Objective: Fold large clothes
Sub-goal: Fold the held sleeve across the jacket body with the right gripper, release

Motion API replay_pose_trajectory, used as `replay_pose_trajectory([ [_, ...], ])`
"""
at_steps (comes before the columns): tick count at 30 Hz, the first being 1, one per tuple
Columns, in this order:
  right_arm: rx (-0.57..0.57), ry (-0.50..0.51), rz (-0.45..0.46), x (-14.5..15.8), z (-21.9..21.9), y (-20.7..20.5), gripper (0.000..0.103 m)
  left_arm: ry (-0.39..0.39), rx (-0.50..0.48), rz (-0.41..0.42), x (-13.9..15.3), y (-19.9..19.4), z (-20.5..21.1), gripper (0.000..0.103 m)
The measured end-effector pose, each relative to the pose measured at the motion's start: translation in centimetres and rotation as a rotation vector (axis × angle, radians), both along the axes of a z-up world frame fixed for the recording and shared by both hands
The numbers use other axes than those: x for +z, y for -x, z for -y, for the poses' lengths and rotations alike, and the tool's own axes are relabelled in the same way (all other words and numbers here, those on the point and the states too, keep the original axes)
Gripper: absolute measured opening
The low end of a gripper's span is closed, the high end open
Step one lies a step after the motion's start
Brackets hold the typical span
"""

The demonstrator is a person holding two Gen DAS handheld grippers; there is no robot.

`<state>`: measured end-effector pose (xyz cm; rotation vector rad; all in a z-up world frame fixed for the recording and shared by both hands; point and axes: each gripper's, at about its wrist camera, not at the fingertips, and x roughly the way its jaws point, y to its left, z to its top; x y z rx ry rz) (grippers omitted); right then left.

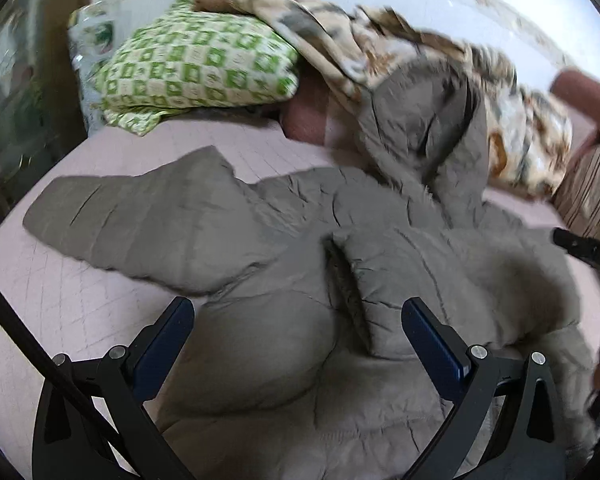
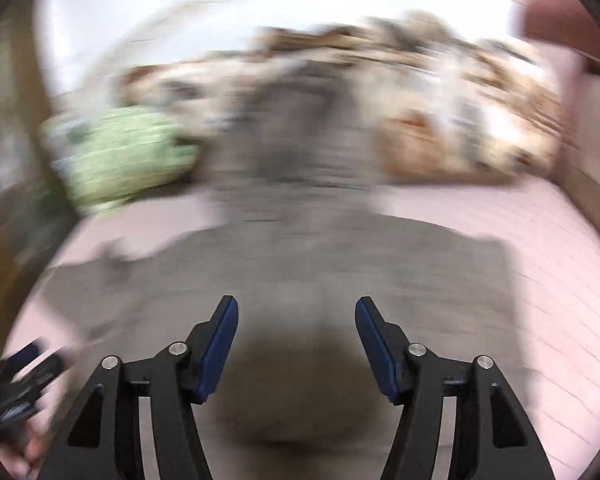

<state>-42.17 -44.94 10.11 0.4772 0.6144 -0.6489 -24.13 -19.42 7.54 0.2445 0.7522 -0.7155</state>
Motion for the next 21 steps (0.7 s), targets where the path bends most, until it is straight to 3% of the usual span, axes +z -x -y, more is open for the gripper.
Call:
replay_pose_trajectory([
  [4, -0.165, -0.088, -0.145, -3.7, 4.8, 2.1, 0.050, -0.118, -0.025, -0.038, -2.7, -0.5, 3.2, 0.103],
  [6, -0.194, -0.145, -0.183, -5.5, 5.9, 2.7, 0.049, -0.190, -0.012, -0.084, -4.5, -1.4, 4.5, 0.103],
  [8, -0.190, -0.193, -0.221, -6.8, 6.5, 2.7, 0.050, -0.206, -0.008, -0.135, -5.5, -2.3, 5.0, 0.103],
  [12, -0.179, -0.141, -0.280, -6.4, 5.5, 2.2, 0.050, -0.133, 0.001, -0.142, -4.0, -2.9, 3.8, 0.103],
  [17, -0.128, -0.078, -0.165, -2.7, 3.5, 2.0, 0.050, 0.056, 0.061, -0.046, 1.1, -4.7, -0.6, 0.103],
  [21, -0.063, -0.080, -0.123, -1.5, 1.3, 1.1, 0.050, 0.110, 0.167, -0.025, 2.6, -8.9, -5.2, 0.103],
])
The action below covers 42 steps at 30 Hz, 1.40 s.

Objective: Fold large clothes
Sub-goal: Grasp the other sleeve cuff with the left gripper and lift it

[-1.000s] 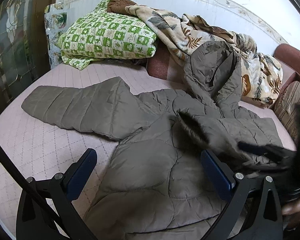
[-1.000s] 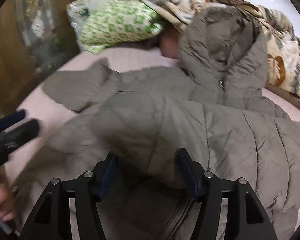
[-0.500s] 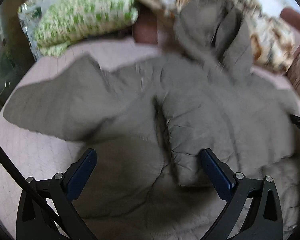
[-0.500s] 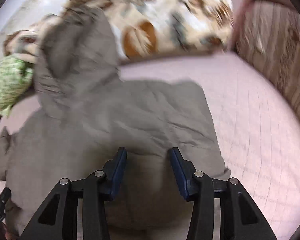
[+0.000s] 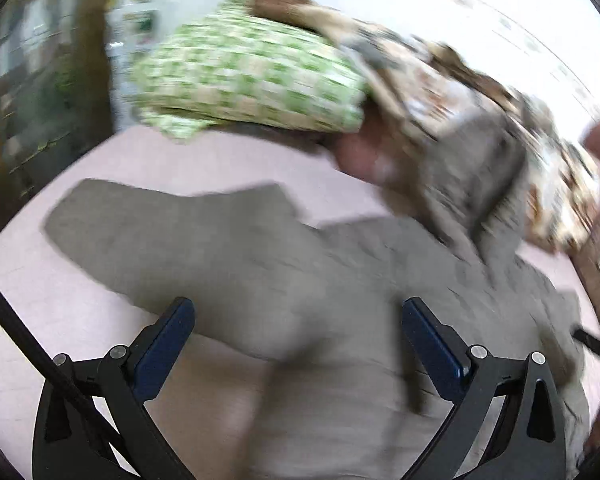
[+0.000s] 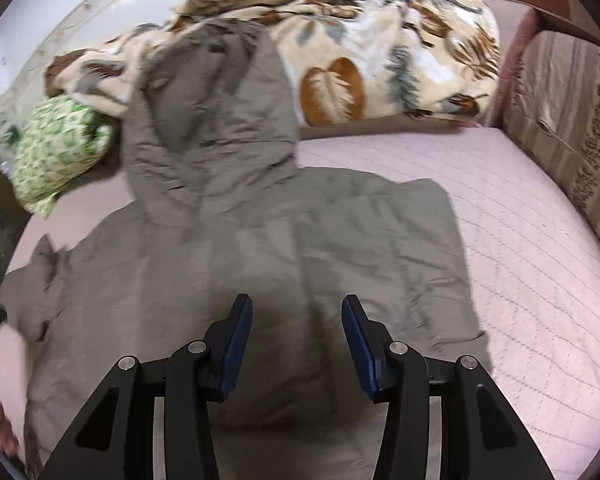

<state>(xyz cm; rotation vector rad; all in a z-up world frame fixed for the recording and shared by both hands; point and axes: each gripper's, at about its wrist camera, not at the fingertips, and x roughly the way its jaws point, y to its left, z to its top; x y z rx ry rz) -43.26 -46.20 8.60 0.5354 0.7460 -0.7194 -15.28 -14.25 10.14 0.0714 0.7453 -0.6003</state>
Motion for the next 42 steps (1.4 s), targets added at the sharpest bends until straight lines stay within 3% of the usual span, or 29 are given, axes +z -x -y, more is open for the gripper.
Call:
replay_pose_trajectory([
  [5, 0.105, 0.038, 0.013, 1.1, -4.4, -0.5, 0.050, 0.074, 0.189, -0.087, -1.1, -7.8, -8.4, 0.103],
  [8, 0.171, 0.047, 0.039, 2.0, -7.3, 0.0, 0.050, 0.162, 0.297, -0.171, -2.5, -12.4, -14.0, 0.084],
  [11, 0.211, 0.050, 0.093, 2.9, -9.8, 1.3, 0.050, 0.305, 0.367, -0.285, -4.4, -16.3, -18.6, 0.080],
  [14, 0.243, 0.056, 0.114, 3.0, -11.5, 1.7, 0.051, 0.393, 0.401, -0.336, -6.0, -19.3, -20.6, 0.076],
  [16, 0.270, 0.071, 0.108, 2.6, -12.2, 1.2, 0.051, 0.417, 0.402, -0.363, -6.9, -20.7, -20.8, 0.057],
  [18, 0.285, 0.095, 0.088, 2.2, -12.5, 0.5, 0.051, 0.432, 0.415, -0.394, -8.0, -22.2, -20.8, 0.050],
  [22, 0.278, 0.073, 0.090, 1.5, -11.9, 0.0, 0.051, 0.429, 0.469, -0.422, -9.9, -24.1, -20.9, 0.048],
  [27, 0.266, 0.062, 0.092, 0.9, -11.3, -0.3, 0.051, 0.464, 0.490, -0.373, -10.6, -25.6, -21.1, 0.048],
  [29, 0.266, 0.065, 0.096, 0.8, -11.2, -0.4, 0.051, 0.435, 0.498, -0.336, -10.4, -25.9, -20.5, 0.048],
  [30, 0.266, 0.071, 0.097, 0.8, -11.2, -0.4, 0.051, 0.414, 0.499, -0.308, -10.2, -25.9, -20.0, 0.044],
  [31, 0.264, 0.080, 0.099, 0.8, -11.2, -0.4, 0.051, 0.400, 0.502, -0.288, -10.1, -25.7, -19.8, 0.018],
  [32, 0.263, 0.083, 0.100, 0.8, -11.1, -0.3, 0.051, 0.394, 0.492, -0.284, -10.1, -25.7, -19.5, 0.014],
  [37, 0.190, 0.105, 0.092, 0.9, -9.7, 0.5, 0.051, 0.381, 0.454, -0.163, -7.1, -24.0, -18.4, 0.012],
  [42, 0.104, 0.200, -0.015, -0.3, -7.6, 0.1, 0.051, 0.396, 0.379, -0.057, -2.2, -21.5, -17.1, 0.012],
])
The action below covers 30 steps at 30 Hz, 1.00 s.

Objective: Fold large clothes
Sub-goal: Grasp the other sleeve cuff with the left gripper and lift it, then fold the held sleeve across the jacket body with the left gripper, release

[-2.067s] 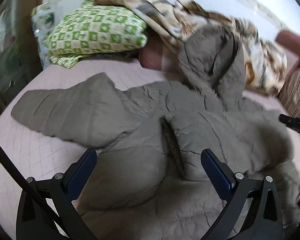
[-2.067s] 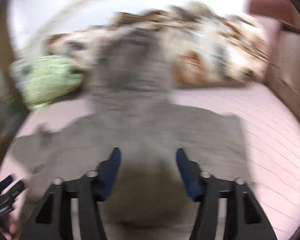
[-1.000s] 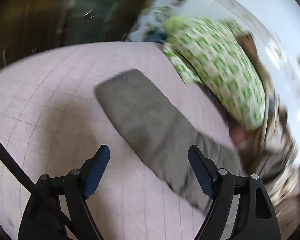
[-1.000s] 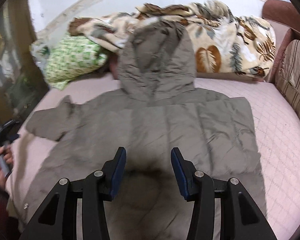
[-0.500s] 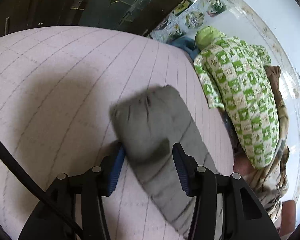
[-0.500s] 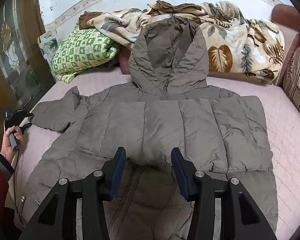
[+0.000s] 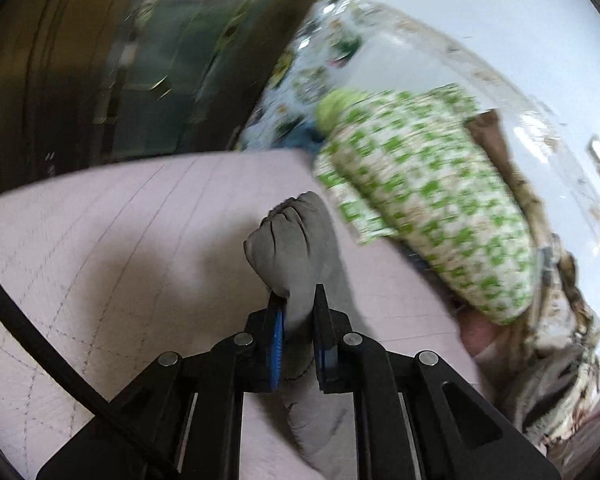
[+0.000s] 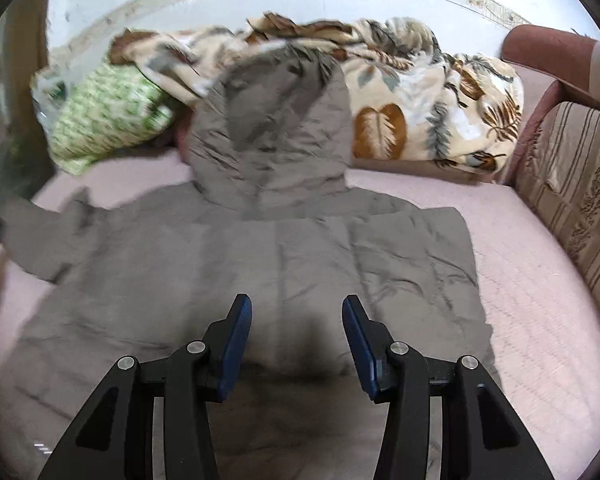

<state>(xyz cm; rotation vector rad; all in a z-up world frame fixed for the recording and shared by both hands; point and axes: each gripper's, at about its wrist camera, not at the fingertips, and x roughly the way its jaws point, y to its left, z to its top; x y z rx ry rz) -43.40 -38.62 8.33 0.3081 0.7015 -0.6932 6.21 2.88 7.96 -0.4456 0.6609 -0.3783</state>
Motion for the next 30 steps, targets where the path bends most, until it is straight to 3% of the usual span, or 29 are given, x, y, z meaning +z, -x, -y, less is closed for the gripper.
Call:
replay_pose_trajectory([
  [3, -0.002, -0.086, -0.144, -3.7, 1.6, -2.2, 0.051, 0.024, -0.038, 0.051, 3.0, 2.2, 1.1, 0.012],
  [5, 0.001, -0.159, -0.182, -5.7, 2.3, -2.7, 0.052, 0.047, -0.063, 0.075, 5.0, 3.5, 1.8, 0.012],
  [17, -0.050, -0.195, 0.035, -1.5, 4.0, 1.2, 0.052, 0.047, -0.237, 0.225, 16.9, 11.6, 7.2, 0.012],
  [24, -0.103, -0.178, 0.149, 0.8, 5.1, 5.0, 0.052, 0.013, -0.359, 0.301, 21.4, 18.4, 12.9, 0.012],
  [30, -0.143, -0.189, 0.207, 1.9, 6.6, 8.0, 0.052, -0.003, -0.481, 0.321, 22.8, 24.2, 19.1, 0.012],
])
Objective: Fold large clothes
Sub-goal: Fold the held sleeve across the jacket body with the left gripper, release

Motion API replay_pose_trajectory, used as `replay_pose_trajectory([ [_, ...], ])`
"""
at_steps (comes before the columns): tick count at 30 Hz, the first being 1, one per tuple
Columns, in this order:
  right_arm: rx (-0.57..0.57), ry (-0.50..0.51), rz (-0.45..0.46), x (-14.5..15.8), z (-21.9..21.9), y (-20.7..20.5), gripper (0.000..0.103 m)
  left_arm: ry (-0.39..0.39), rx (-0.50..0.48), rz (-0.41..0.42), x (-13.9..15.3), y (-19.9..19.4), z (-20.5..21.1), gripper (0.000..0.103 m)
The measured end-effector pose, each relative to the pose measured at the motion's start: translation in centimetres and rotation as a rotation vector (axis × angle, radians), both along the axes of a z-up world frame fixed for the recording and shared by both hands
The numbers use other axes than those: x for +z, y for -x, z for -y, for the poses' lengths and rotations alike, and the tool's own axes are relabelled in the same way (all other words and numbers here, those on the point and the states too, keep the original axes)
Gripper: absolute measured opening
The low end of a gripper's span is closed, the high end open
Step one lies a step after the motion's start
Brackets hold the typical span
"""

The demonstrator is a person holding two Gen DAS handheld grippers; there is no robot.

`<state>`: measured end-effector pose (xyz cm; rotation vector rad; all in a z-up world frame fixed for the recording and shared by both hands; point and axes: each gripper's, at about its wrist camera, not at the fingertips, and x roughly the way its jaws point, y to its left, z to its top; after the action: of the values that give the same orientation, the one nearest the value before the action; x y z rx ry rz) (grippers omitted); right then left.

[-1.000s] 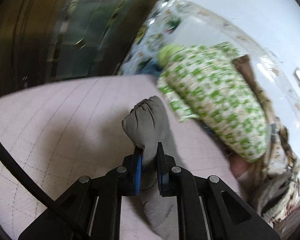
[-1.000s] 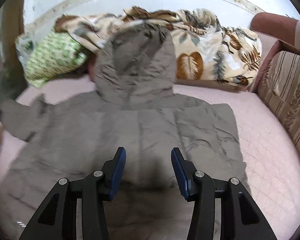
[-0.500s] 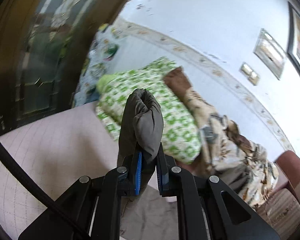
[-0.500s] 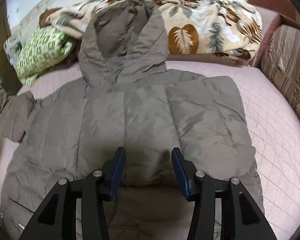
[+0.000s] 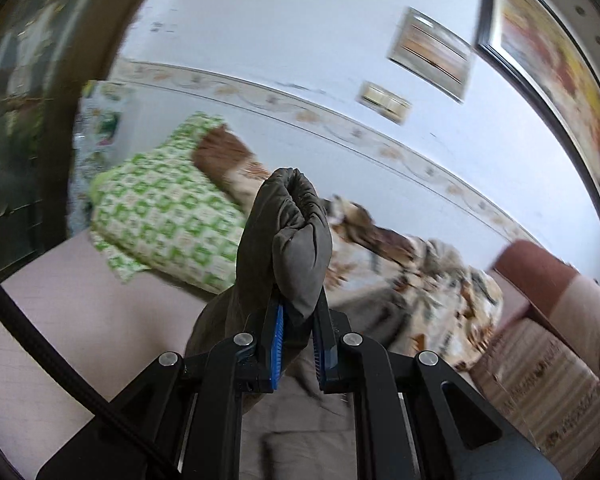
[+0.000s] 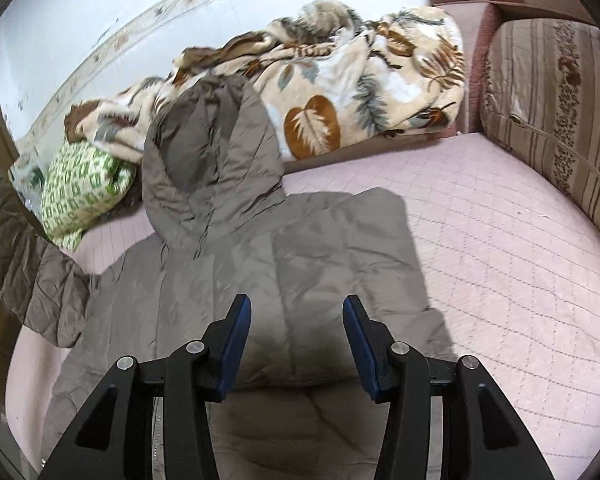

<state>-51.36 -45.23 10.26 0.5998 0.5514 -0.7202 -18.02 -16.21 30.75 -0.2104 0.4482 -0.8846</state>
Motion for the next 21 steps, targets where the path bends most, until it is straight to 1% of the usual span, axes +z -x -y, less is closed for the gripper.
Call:
replay_pose_trajectory([
  [4, -0.037, 0.007, 0.023, 0.5, 1.1, 2.1, 0.052, -0.035, -0.072, 0.024, -0.4, 4.0, 4.3, 0.012],
  [7, -0.050, -0.015, 0.046, 0.5, 1.9, 3.4, 0.052, -0.074, -0.127, 0.027, -1.6, 7.1, 7.7, 0.012],
  [10, -0.061, -0.021, 0.058, 0.5, 2.5, 4.2, 0.052, -0.109, -0.172, 0.010, -3.3, 9.4, 10.0, 0.012],
  [13, -0.069, -0.027, 0.077, 0.7, 2.7, 5.0, 0.052, -0.154, -0.219, -0.006, -5.7, 12.1, 12.7, 0.012],
  [15, -0.075, -0.027, 0.088, 0.9, 2.9, 5.5, 0.052, -0.193, -0.246, -0.017, -7.9, 14.1, 14.8, 0.012],
  [19, -0.085, -0.038, 0.102, 0.9, 3.4, 6.2, 0.052, -0.278, -0.298, -0.059, -12.9, 17.0, 18.1, 0.012],
  [21, -0.089, -0.044, 0.104, 0.9, 3.7, 6.4, 0.052, -0.337, -0.320, -0.076, -16.0, 18.4, 19.7, 0.013],
])
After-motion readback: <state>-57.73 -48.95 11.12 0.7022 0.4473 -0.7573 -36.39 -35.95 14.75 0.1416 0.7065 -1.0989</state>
